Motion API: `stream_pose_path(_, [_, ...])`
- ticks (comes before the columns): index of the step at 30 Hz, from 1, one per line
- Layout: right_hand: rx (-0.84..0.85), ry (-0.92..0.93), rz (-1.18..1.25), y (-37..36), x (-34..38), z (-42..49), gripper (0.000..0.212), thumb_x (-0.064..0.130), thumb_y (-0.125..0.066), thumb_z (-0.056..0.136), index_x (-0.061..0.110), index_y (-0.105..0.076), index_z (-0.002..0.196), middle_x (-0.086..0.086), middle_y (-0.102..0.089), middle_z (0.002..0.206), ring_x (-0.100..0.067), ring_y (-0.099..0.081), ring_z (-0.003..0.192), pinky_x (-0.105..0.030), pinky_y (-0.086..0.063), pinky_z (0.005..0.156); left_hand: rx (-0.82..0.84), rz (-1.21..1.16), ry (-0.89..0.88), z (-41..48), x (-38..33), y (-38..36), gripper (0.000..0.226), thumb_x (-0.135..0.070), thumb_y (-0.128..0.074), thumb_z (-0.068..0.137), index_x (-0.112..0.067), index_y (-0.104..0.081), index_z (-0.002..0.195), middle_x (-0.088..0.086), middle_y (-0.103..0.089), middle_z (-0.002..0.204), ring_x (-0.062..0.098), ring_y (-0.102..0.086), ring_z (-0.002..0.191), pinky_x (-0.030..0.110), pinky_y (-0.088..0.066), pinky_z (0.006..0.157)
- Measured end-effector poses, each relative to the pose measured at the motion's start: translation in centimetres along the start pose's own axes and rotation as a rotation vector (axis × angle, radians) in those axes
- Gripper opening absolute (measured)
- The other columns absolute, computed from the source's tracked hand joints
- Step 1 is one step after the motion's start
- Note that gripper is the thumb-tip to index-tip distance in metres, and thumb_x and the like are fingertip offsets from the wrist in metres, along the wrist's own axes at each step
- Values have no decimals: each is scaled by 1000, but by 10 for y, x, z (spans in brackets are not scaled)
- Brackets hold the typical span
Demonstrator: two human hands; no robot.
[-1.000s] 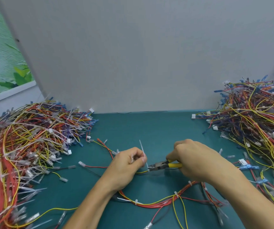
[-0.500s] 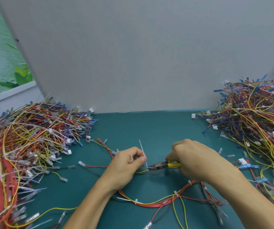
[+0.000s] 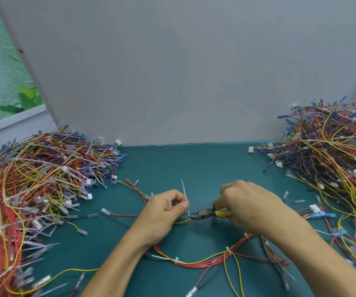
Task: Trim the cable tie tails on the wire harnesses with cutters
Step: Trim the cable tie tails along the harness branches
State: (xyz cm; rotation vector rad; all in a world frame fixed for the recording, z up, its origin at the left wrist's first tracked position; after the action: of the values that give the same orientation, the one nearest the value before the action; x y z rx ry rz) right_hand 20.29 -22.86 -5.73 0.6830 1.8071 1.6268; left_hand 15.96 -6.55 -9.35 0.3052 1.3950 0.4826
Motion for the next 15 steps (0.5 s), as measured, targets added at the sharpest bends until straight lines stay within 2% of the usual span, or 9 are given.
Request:
stream_pose_path(8, [16,-26,11,-1,1,-1,18,11,-53,82,27,-58,89,-2,-54,90,-31,-54,82,-39,-54,68,1,-13,0,-1,-2,1,15,-12,-59,92,-18,-63,78,-11,-58,67,-2,-46,60,12,-36,61])
stream_pose_path(15, [2,-7,-6,-2,2,-1,13,12,-51,79,25,-52,81,-4,-51,84,-32,-49,76,-33,-40,60,2,-24,2,-1,-2,0,16,-12,-59,92,-18,-62,78,-17,-56,61,-4,-45,58,10,-35,60])
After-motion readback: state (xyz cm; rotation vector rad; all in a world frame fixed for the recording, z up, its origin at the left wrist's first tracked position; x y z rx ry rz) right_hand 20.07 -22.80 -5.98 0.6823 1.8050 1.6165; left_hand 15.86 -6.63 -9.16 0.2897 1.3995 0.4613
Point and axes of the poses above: each hand's wrist, its own z-axis towards the middle knuckle, its own y-axis out of the back of the hand, x = y × z, the point moved 6 cm from there along z, towards the middle knuckle
